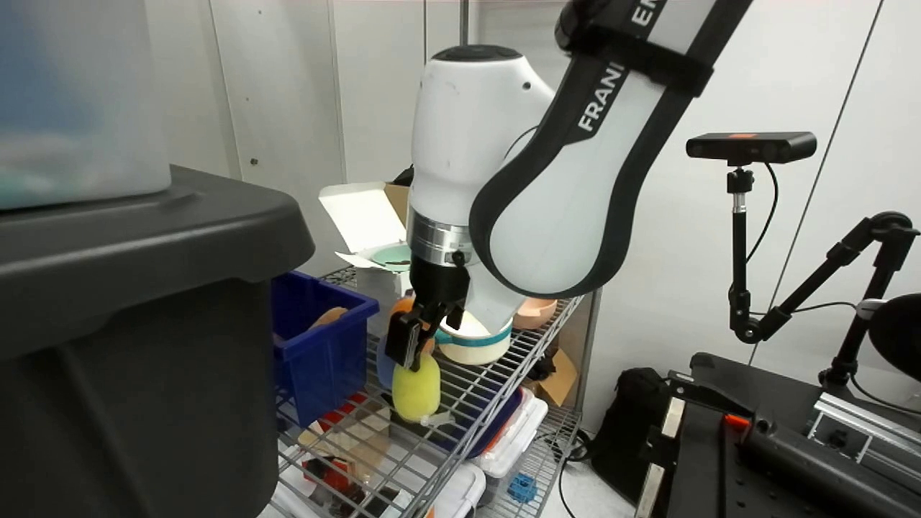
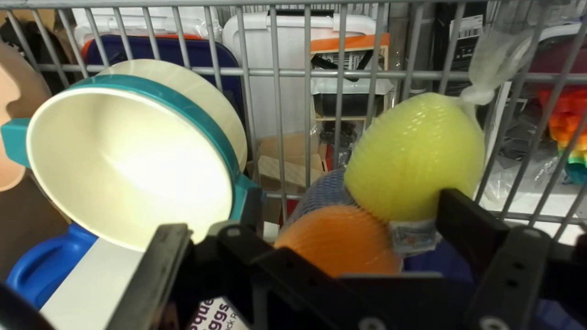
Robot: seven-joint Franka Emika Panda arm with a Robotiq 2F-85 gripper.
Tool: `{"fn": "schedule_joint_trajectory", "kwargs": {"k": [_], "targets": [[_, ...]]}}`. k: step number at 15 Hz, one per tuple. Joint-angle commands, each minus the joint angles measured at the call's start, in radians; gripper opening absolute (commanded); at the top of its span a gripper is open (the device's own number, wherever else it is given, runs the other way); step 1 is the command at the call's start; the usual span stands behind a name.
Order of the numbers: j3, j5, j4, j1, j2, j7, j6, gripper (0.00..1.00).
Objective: Put the pack of plushies in the white bowl
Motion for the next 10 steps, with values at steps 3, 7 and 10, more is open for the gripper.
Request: {"fn": "schedule_joint_trajectory", "kwargs": {"k": [3,7,10], "targets": [[-0.006,0.046,0.018,0.028,0.027,-0.003,0.009,0.55],[0.0,0.054,0.017,0.026,0.038,-0.01,0.009,0.24],[0.002,0.056,0.016,0.024,0.047,-0.014,0.008,0.02]]}}
